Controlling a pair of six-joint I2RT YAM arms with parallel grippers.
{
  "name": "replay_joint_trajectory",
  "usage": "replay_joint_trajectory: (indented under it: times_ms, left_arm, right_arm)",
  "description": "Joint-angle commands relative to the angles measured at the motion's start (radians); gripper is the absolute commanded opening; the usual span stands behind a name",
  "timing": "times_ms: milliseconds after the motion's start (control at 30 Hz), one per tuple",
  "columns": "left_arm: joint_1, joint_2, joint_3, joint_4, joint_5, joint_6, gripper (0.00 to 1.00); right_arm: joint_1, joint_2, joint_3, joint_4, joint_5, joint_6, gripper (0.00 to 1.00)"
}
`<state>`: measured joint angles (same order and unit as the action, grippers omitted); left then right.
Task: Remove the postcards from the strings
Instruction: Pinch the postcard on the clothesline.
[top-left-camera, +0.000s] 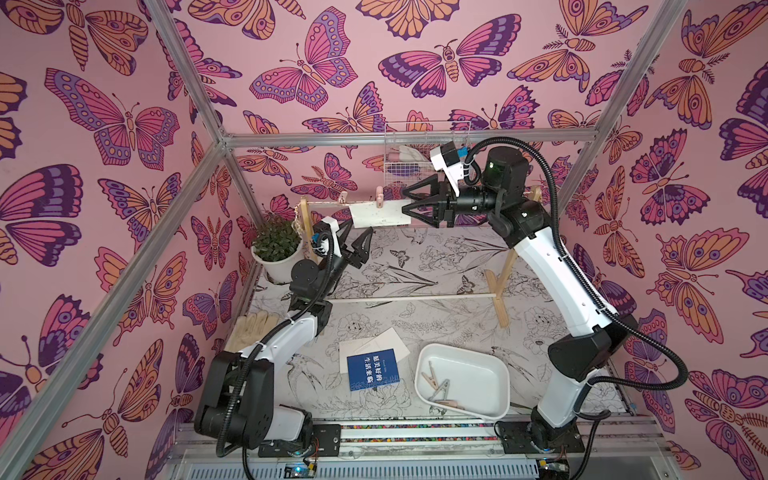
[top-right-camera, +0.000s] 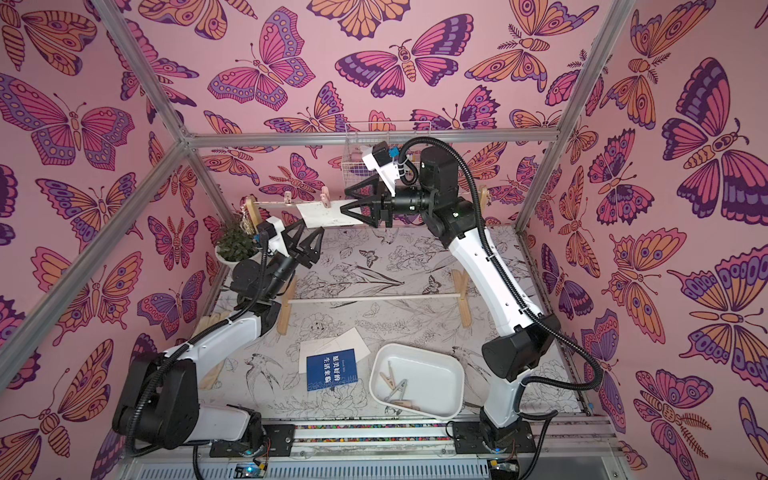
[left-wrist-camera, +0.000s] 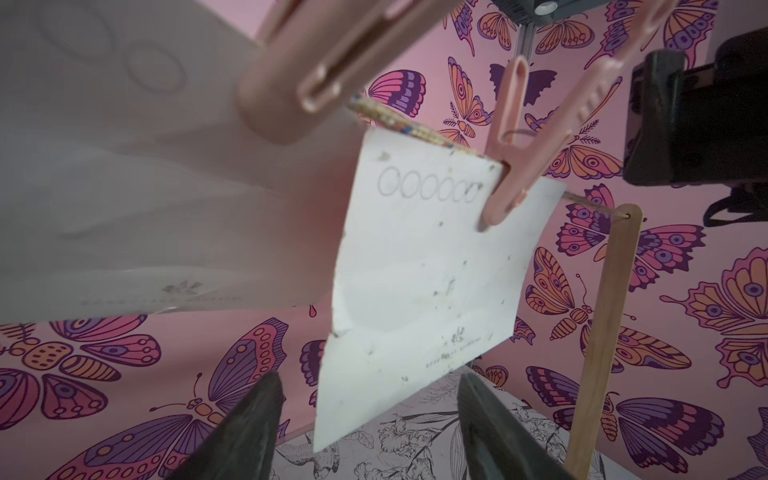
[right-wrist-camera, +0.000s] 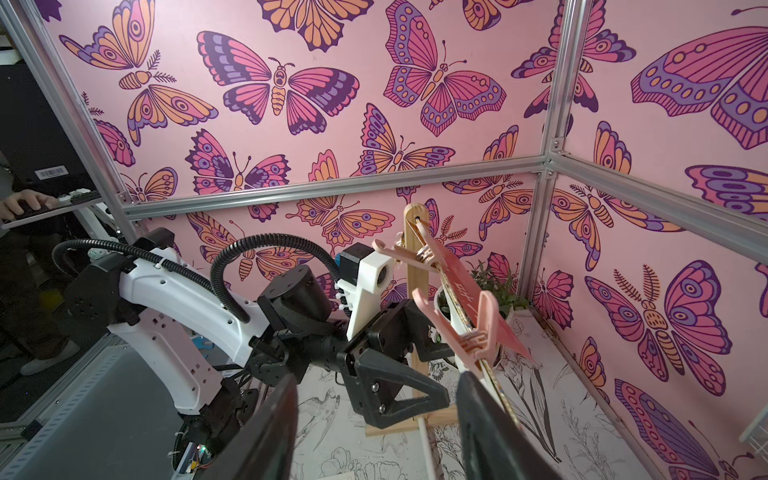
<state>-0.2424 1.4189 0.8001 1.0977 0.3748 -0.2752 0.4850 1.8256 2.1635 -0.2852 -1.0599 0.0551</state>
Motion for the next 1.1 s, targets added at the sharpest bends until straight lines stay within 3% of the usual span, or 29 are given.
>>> replay_joint_trajectory:
  times_ms: [0,200,433,767,1067]
  left_arm:
    - [0.011,0.02,0.026,0.105,0.066,-0.032,0.66]
    - [0.015,0.025,0.027,0.126,0.092,-0.06,0.56]
    - [0.017,-0.031,-0.03,0.135,0.103,-0.088,0.37]
    - [0.017,-0.067,-0.056,0.136,0.109,-0.11,0.27]
    - [0.017,-0.066,-0.061,0.143,0.093,-0.121,0.09]
  right_arm:
    - [0.009,-0.017,0.015,-0.022,-0.019,-0.013,0.62]
    - [0.009,-0.033,0.005,-0.047,-0.004,-0.045,0.62]
    - [0.009,-0.025,0.023,-0.071,0.022,-0.076,0.62]
    - [0.023,0.042,0.122,-0.032,0.039,-0.051,0.63]
    - [0.033,0.125,0.222,-0.008,0.082,-0.05,0.68]
